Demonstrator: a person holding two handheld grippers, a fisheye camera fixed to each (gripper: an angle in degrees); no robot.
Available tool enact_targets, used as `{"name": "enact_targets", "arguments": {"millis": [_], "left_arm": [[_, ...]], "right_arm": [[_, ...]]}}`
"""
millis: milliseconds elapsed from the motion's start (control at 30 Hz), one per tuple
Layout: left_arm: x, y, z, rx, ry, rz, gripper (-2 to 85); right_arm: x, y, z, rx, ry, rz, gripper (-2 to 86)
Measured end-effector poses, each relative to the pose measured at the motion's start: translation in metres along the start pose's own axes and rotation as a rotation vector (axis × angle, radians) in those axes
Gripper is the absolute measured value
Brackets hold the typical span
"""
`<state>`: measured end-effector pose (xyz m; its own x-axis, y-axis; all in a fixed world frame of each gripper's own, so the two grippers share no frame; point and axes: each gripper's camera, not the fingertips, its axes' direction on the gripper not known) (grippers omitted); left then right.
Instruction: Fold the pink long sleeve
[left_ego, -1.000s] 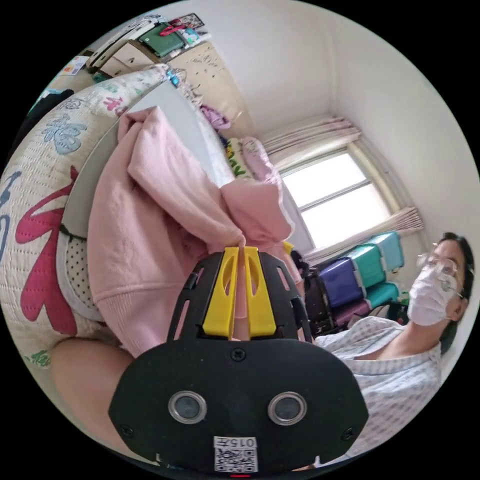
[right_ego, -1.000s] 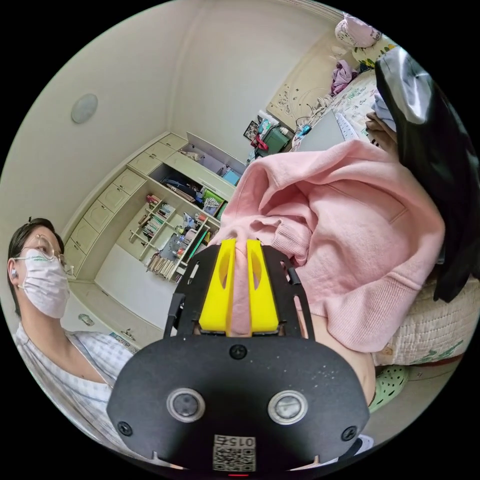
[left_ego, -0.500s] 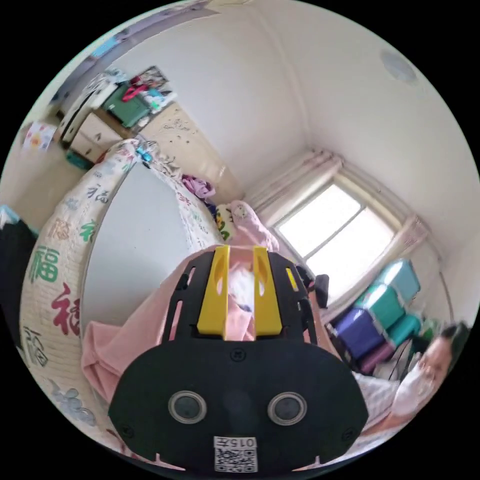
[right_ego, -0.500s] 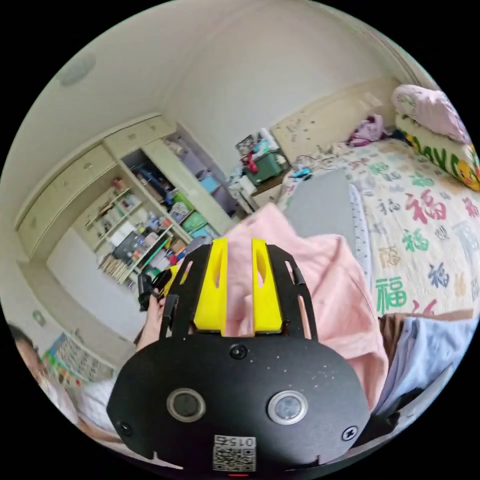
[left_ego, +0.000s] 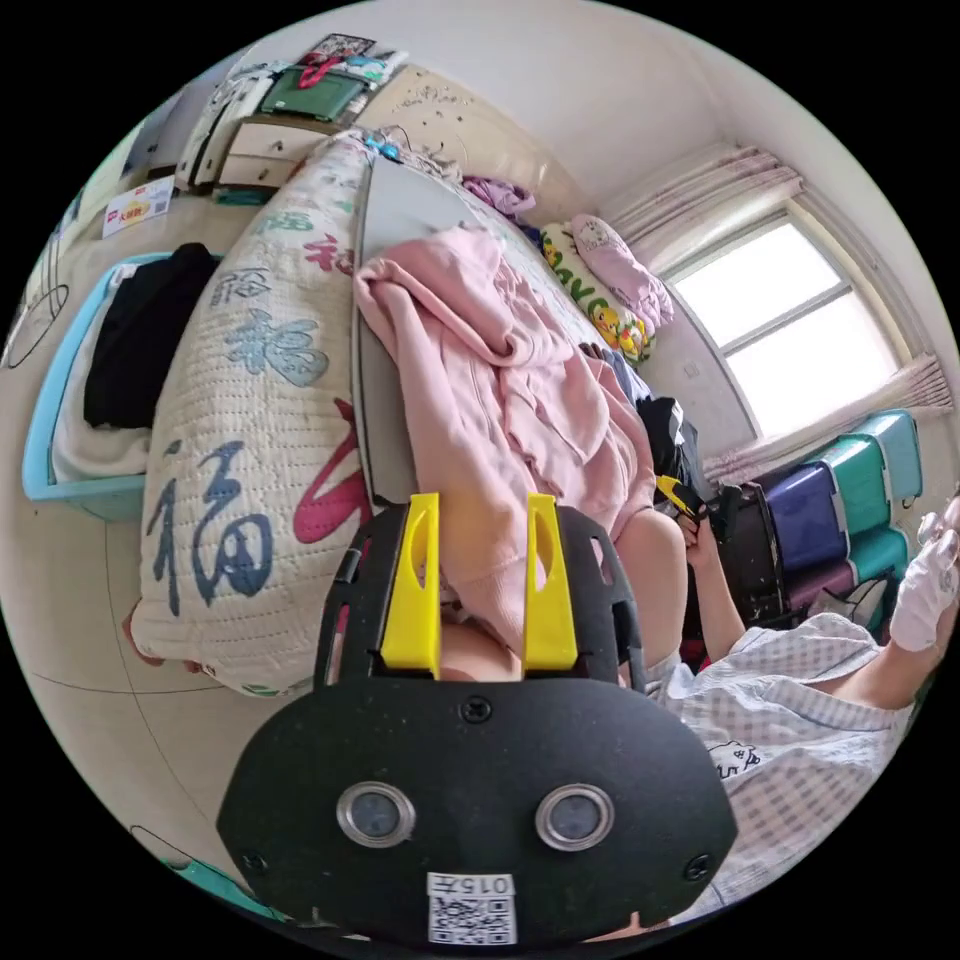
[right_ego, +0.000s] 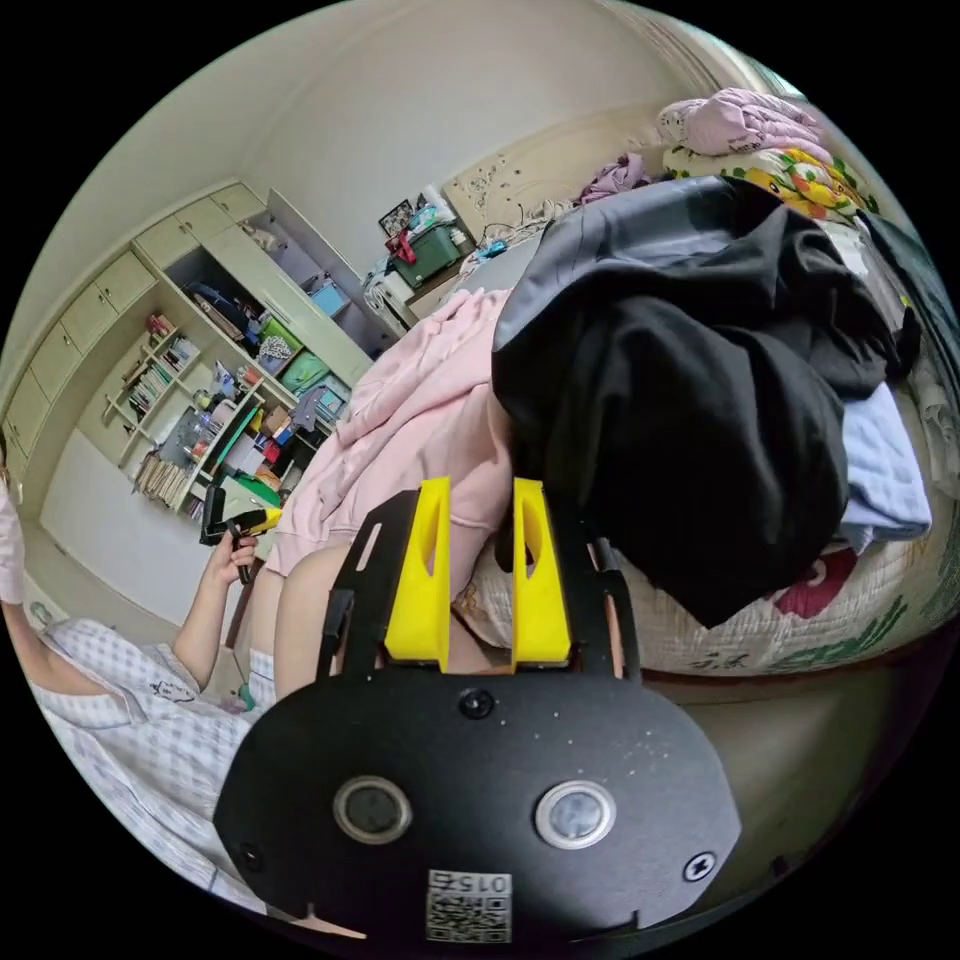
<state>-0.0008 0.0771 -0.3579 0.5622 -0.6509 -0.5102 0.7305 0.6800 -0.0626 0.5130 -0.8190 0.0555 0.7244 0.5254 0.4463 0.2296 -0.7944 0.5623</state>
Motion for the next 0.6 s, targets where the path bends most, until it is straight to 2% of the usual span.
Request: {"name": "enact_targets", "arguments": {"millis": [133,200,267,400,500,600], "left_arm": [[0.016,-0.018,0.041,-0.091,-0.113,0.038,9.0],[0.022,-0.021,0.051,-0.117,-0.183,0.067,4.3],[0.028,-0.018,0.049,-0.098,-0.215,0.088,2.7],[0.027,-0.002,0.047,-0.069,-0.266,0.107,2.5],[0.011,0.002,0.07,-0.153,-0.251,0.1,4.4],[0.012,-0.011,0.059,-0.096,-0.312,0.099,7.2]], "right_arm": [[-0.009,-0.025,0.065,-0.175,-0.007,-0.052,9.6],[-0.02,-0.042,0.084,-0.229,0.128,-0.125,8.1],[-0.023,-0.057,0.081,-0.228,0.16,-0.163,7.9],[-0.022,-0.08,0.064,-0.227,0.098,-0.251,7.7],[-0.014,-0.093,0.059,-0.198,0.092,-0.313,7.4],[0.008,-0.12,0.07,-0.155,0.12,-0.352,7.5]]}}
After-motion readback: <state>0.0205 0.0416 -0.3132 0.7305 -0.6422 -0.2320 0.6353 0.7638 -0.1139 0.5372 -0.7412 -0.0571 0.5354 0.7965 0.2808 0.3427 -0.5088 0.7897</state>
